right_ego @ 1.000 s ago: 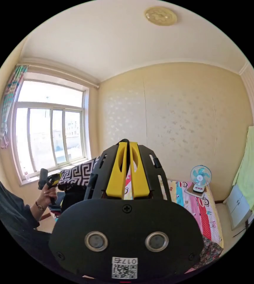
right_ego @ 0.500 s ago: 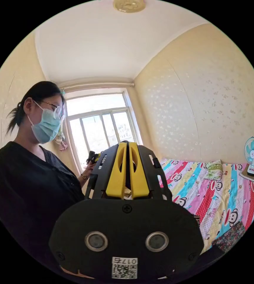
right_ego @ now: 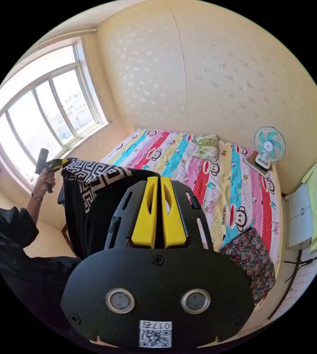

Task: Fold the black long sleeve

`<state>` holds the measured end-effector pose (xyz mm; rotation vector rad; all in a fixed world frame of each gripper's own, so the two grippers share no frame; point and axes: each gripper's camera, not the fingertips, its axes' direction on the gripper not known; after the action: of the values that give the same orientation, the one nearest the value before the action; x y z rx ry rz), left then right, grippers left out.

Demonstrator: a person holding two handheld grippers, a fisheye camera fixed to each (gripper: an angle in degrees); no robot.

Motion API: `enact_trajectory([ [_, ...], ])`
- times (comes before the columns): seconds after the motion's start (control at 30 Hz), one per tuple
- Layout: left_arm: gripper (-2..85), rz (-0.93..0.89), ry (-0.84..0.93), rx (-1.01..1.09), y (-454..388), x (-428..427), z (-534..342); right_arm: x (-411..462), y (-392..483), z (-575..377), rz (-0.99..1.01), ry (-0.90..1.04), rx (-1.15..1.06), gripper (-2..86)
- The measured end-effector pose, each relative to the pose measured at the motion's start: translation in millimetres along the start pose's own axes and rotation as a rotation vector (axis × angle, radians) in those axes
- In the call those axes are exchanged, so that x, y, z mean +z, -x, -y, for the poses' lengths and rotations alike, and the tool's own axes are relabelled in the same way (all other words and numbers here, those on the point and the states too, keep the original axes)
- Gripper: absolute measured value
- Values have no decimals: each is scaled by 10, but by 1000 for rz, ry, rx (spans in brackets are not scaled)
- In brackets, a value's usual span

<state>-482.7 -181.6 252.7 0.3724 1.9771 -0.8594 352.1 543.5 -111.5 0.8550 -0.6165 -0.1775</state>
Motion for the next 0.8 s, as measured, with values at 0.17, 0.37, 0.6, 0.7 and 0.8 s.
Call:
enact_trajectory([
  [0.17,34,124,126,-370,2022,1119,596,2412,-1067,701,70,220,182,41],
  [0.37,129,427,195,-469,2915,1500,-379,3417,-1459,-207,51,401,414,101],
  [0.6,103,706,344,-427,3054,1360,-1763,3195,-1609,-1757,-175,749,547,125],
  [0.7,41,715,521,-359,3193,1319,-1611,3186,-1802,-1801,-101,917,433,50],
  [0.8,19,689,632,-369,3423,928,-1132,2810,-2394,-1224,-132,895,456,27],
])
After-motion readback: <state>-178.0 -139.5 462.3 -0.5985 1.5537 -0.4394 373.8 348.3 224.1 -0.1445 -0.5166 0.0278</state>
